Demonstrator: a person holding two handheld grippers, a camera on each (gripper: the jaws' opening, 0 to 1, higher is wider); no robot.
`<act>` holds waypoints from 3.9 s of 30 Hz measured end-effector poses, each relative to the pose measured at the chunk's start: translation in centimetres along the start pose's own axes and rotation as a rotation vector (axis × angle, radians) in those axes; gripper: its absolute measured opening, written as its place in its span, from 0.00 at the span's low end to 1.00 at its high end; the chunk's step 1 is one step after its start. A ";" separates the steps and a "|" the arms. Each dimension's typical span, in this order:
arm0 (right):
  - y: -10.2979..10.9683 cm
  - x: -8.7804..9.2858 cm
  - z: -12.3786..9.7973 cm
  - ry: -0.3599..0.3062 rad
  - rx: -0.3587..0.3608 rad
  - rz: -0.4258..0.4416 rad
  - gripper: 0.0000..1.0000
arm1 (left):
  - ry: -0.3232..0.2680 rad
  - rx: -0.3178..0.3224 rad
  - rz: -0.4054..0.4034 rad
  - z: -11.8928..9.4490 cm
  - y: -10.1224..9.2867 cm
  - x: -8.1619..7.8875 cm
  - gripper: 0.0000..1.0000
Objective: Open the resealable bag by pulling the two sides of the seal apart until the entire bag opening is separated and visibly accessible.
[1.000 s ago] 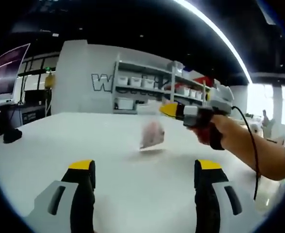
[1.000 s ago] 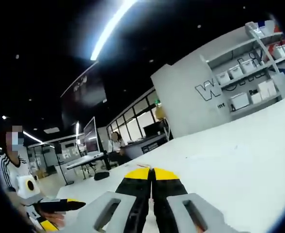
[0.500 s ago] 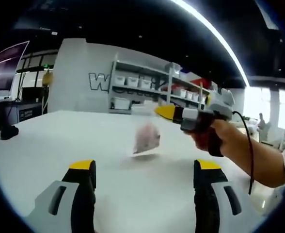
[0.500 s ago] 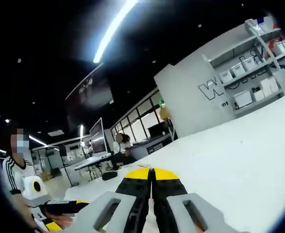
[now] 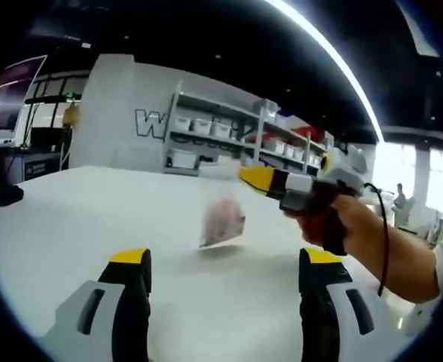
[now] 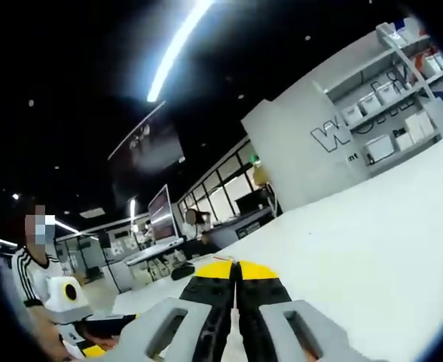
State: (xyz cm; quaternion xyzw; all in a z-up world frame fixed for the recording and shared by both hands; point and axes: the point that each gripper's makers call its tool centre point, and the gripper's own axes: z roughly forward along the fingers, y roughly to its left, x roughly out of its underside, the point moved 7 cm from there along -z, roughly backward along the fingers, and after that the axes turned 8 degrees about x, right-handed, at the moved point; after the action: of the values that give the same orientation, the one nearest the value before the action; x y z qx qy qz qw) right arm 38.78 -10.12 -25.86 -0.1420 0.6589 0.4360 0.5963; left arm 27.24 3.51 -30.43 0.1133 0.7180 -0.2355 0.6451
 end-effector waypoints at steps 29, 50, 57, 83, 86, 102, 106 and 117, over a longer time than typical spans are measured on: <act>4.2 1.8 -2.4 0.033 -0.055 -0.038 0.00 | -0.069 0.097 -0.149 -1.1 -2.3 -0.8 0.63; 5.8 3.4 -3.9 0.067 -0.076 -0.075 0.00 | -0.095 0.117 -0.252 -1.6 -2.9 -0.2 0.55; 6.9 4.3 -4.6 0.110 -0.101 -0.139 0.00 | -0.252 0.096 -0.424 -2.5 -1.9 -1.5 0.30; 8.1 5.4 -6.1 0.129 -0.113 -0.301 0.00 | -0.325 0.128 -0.734 -2.6 -1.4 -0.5 0.15; 8.3 5.6 -6.4 0.132 -0.113 -0.321 0.00 | -0.327 0.127 -0.749 -2.7 -1.5 -0.3 0.15; 8.2 5.8 -6.9 0.138 -0.116 -0.320 0.00 | -0.320 0.132 -0.770 -3.1 -1.9 0.3 0.13; 8.2 5.6 -7.0 0.135 -0.113 -0.319 0.00 | -0.303 0.133 -0.761 -3.0 -2.2 0.4 0.09; 8.2 6.0 -7.0 0.153 -0.115 -0.367 0.00 | -0.304 0.147 -0.800 -2.9 -2.6 0.2 0.02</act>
State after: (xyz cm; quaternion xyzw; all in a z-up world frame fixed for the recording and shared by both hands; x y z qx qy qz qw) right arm 26.83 -8.55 -28.60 -0.3260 0.6396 0.3449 0.6048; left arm 23.50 2.63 -30.01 -0.1642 0.5834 -0.5316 0.5917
